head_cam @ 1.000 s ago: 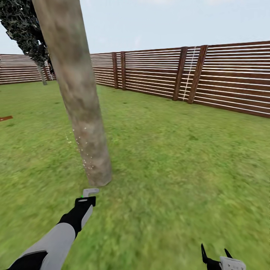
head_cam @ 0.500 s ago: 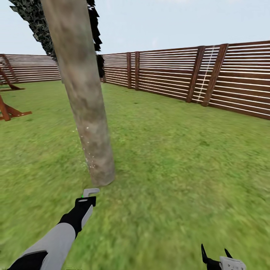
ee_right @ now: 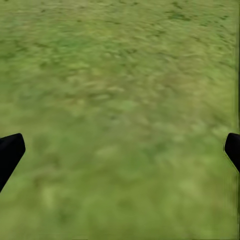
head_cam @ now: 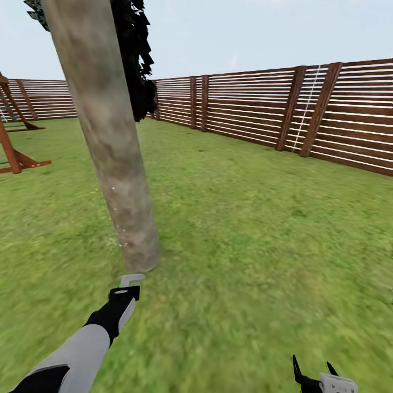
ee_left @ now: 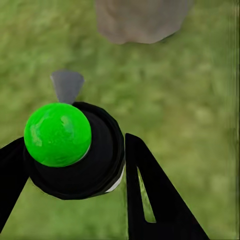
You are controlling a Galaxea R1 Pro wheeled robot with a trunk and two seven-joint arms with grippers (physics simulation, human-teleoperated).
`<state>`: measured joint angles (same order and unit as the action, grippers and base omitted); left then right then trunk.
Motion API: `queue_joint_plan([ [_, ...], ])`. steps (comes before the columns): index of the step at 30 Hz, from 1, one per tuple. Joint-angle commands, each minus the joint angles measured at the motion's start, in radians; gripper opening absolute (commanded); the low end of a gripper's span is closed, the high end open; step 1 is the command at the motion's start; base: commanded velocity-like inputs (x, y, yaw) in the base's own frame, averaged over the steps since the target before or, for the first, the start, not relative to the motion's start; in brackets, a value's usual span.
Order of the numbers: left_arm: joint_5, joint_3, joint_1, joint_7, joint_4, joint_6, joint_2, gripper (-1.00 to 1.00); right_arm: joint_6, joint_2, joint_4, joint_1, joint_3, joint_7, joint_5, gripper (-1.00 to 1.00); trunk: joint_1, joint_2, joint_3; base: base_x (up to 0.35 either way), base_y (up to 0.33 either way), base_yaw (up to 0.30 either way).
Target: In the garden, pick up the pesticide atomizer on the floor and spray pesticide onto both trees until each tree trunk is fully covered.
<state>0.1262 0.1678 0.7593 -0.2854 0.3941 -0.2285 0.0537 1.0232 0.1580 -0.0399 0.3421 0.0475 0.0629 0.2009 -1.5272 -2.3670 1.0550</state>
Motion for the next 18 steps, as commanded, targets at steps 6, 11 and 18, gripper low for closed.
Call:
queue_joint_plan([
  [6, 0.001, 0.0, 0.0, 0.0, 0.0, 0.0, 0.001, -1.0, 0.0, 0.0, 0.0, 0.0, 0.0, 0.0, 0.0, 1.0, 0.0, 0.0, 0.0, 0.057, -0.272, 0.016],
  [11, 0.001, -0.001, 0.0, 0.0, 0.0, 0.0, 0.002, -1.0, 0.0, 0.0, 0.0, 0.0, 0.0, 0.0, 0.0, 1.0, 0.0, 0.0, 0.0, 0.002, -0.272, 0.165],
  [18, 0.001, 0.0, 0.0, 0.0, 0.0, 0.0, 0.003, -1.0, 0.0, 0.0, 0.0, 0.0, 0.0, 0.0, 0.0, 1.0, 0.0, 0.0, 0.0, 0.0, -0.272, 0.272],
])
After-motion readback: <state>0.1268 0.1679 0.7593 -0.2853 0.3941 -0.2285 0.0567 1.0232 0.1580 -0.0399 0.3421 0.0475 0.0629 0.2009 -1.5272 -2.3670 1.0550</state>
